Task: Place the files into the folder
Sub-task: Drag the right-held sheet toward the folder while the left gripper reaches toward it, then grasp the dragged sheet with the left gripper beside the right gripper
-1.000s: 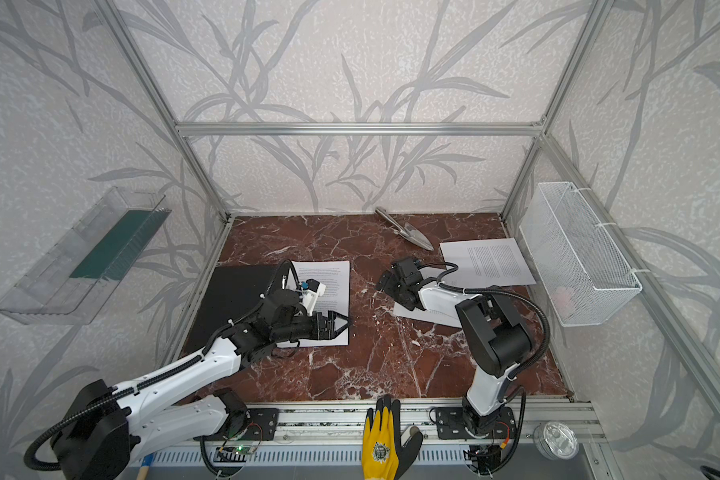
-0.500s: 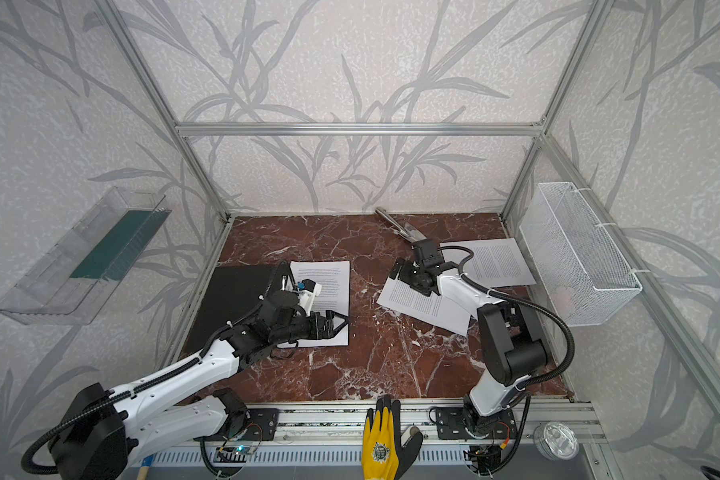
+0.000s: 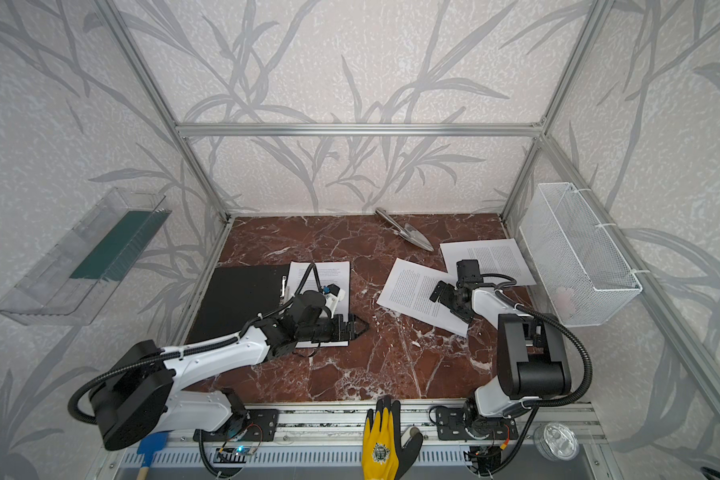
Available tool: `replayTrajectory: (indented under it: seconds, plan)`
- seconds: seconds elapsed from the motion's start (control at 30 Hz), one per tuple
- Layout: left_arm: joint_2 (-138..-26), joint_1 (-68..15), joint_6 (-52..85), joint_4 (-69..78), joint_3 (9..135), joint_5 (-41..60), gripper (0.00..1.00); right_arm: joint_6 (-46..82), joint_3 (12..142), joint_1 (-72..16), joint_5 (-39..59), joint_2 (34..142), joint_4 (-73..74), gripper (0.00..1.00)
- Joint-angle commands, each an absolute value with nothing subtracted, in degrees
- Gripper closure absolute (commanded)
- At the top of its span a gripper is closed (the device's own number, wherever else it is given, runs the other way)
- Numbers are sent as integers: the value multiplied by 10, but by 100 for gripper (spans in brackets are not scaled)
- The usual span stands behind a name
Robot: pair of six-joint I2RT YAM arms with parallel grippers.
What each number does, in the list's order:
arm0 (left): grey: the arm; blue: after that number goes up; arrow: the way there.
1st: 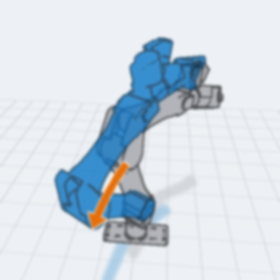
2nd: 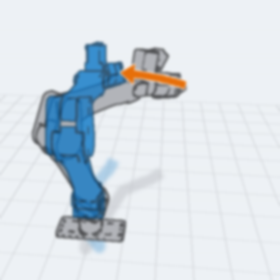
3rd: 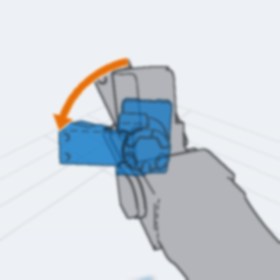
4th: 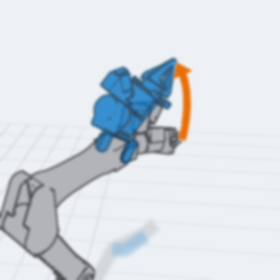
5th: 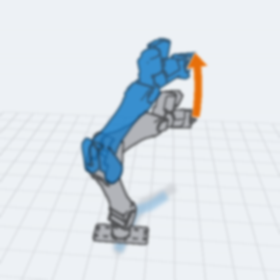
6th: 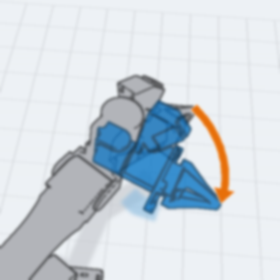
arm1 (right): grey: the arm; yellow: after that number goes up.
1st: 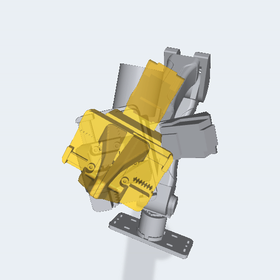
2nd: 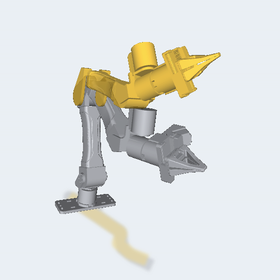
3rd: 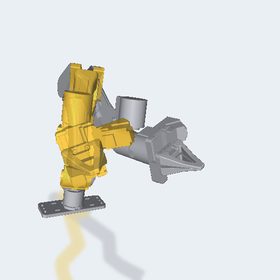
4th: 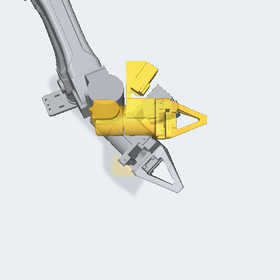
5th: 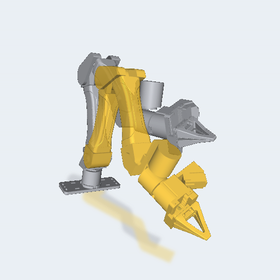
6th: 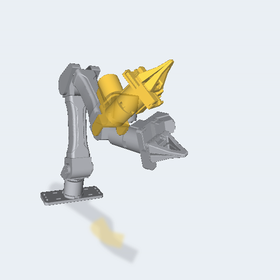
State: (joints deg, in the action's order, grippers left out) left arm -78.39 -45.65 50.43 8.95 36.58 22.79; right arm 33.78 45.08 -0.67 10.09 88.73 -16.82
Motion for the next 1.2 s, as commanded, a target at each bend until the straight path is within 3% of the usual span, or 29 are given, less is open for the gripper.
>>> replayTrajectory:
  seconds: [0.0, 0.3, 0.5, 0.63, 0.77, 1.17]
  plan:
    - [-833, -468, 553, 147, 401, 241, 5, 346, 421, -20, 124, 893, -165, 1]
    - [-970, -487, 590, 161, 476, 232, 12, 452, 329, -84, 187, 850, -81, 0]
    - [-1026, -487, 609, 172, 513, 221, 14, 435, 371, -138, 262, 778, -104, 1]
    - [-1051, -483, 615, 172, 531, 201, 15, 379, 422, -133, 152, 729, -209, 0]
    - [-1078, -474, 643, 211, 533, 187, 16, 368, 396, -117, 101, 700, -175, 1]
    - [-1156, -466, 706, 344, 518, 137, 22, 345, 410, -105, 152, 848, -111, 1]
